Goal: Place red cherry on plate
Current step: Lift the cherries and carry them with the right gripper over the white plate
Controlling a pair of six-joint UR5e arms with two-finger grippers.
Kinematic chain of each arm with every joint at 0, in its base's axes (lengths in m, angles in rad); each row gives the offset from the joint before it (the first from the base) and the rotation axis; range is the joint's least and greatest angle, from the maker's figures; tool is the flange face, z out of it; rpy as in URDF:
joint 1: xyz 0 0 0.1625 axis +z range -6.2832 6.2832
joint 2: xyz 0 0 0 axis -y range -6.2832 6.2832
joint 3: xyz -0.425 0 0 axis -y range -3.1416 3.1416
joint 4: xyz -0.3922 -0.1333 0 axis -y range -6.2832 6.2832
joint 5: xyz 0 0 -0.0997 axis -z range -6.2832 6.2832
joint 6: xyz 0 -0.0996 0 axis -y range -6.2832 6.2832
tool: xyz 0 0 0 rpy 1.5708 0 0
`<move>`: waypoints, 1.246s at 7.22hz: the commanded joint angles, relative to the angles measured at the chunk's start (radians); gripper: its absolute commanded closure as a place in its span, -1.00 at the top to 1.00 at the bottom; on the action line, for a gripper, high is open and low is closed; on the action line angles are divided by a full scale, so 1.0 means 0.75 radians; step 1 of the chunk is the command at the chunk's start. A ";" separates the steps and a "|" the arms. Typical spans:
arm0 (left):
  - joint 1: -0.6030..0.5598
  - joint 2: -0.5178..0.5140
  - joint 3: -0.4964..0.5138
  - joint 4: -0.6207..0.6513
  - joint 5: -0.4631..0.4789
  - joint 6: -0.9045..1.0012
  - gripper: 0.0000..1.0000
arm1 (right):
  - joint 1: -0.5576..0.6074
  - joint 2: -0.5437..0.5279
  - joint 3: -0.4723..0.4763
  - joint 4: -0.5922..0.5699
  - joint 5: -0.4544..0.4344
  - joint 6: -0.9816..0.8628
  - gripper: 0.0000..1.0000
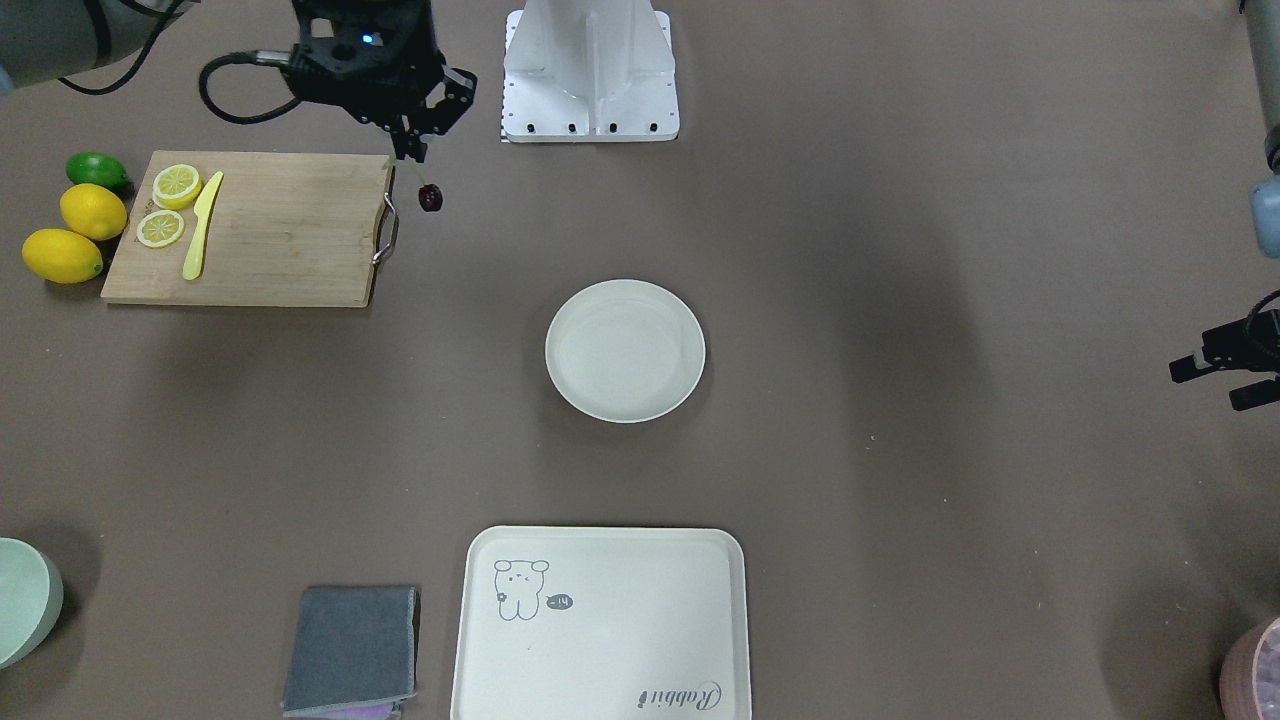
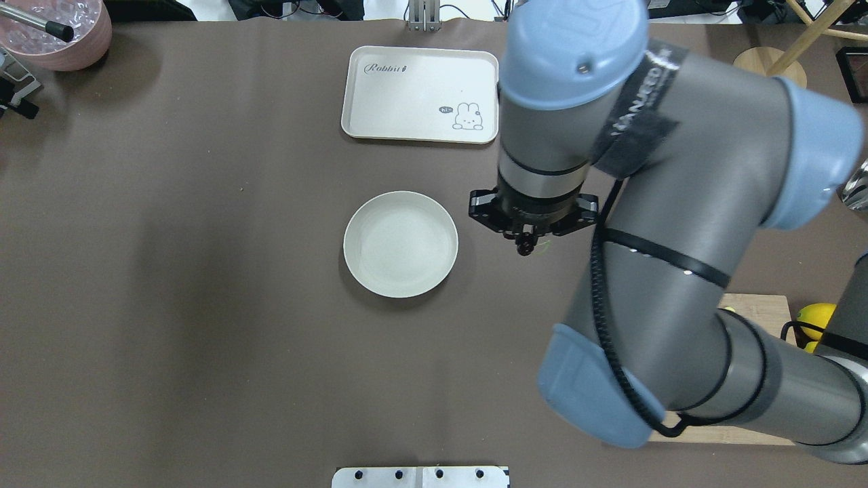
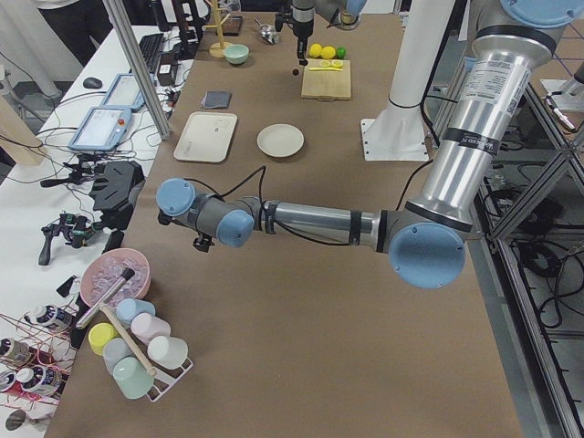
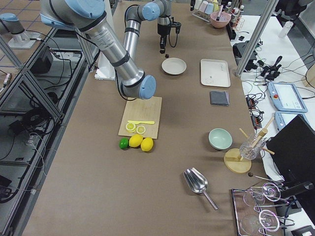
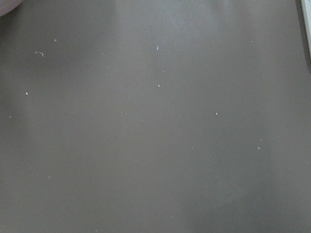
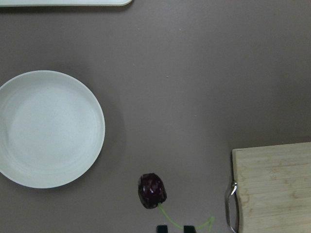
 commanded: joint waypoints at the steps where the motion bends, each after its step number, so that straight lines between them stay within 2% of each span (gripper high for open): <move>1: -0.003 0.000 0.000 0.000 0.004 -0.002 0.96 | -0.097 0.054 -0.229 0.209 -0.064 0.082 -1.00; 2: -0.005 0.000 0.000 0.004 0.004 -0.002 0.96 | -0.107 0.129 -0.392 0.300 -0.068 0.106 -1.00; 3: -0.007 -0.002 0.000 0.010 0.004 -0.002 0.96 | -0.105 0.249 -0.606 0.337 -0.068 0.107 -1.00; 6: -0.005 0.000 0.004 0.012 0.004 -0.006 0.96 | -0.105 0.271 -0.837 0.574 -0.097 0.115 -1.00; 9: -0.009 -0.002 0.002 0.029 0.004 -0.008 0.96 | -0.105 0.275 -0.948 0.701 -0.121 0.115 -1.00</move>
